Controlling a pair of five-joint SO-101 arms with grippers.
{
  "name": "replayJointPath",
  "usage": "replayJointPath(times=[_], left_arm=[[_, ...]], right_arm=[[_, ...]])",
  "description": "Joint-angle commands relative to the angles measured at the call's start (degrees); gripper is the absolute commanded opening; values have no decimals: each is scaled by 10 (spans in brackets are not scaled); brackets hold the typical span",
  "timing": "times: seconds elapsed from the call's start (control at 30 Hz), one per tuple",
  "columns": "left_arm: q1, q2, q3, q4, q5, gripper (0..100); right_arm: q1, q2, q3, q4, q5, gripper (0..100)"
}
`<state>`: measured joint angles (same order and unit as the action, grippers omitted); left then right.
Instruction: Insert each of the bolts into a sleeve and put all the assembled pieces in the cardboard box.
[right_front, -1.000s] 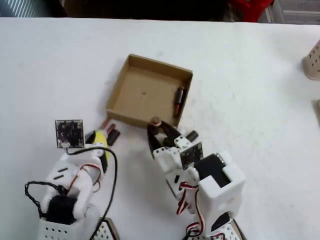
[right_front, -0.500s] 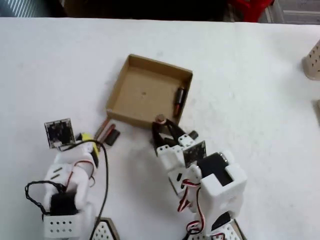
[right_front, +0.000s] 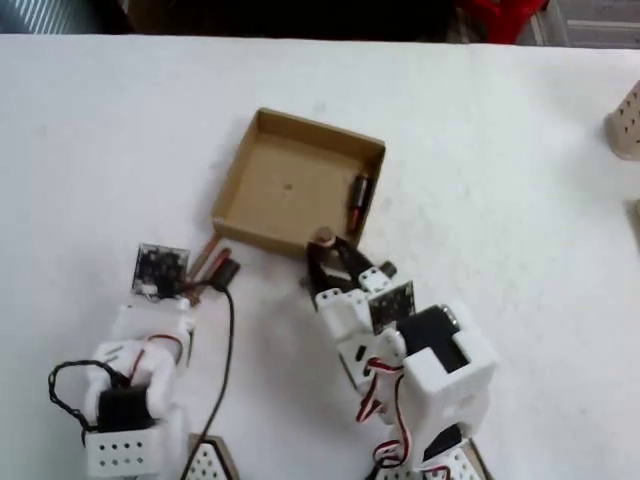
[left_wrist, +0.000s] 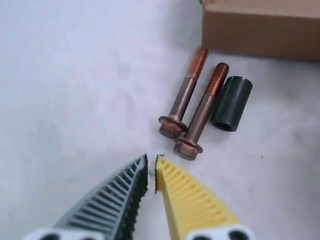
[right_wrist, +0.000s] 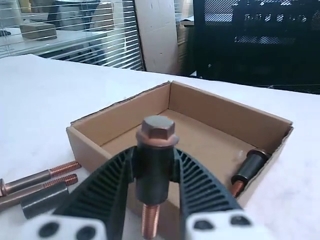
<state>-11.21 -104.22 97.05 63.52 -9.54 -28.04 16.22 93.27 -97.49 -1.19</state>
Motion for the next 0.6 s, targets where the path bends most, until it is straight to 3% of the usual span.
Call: replayJointPath(times=[0.0, 0.17, 0.57], left_arm=[[-6, -3, -1, 3, -7, 61], [-6, -3, -1, 4, -10, 61], [-6, -3, -1, 4, -11, 61]], right_arm=[[35, -59, -5, 1, -1, 16], [58, -172, -13, 130, -4, 16], [59, -531, -144, 674, -5, 16]])
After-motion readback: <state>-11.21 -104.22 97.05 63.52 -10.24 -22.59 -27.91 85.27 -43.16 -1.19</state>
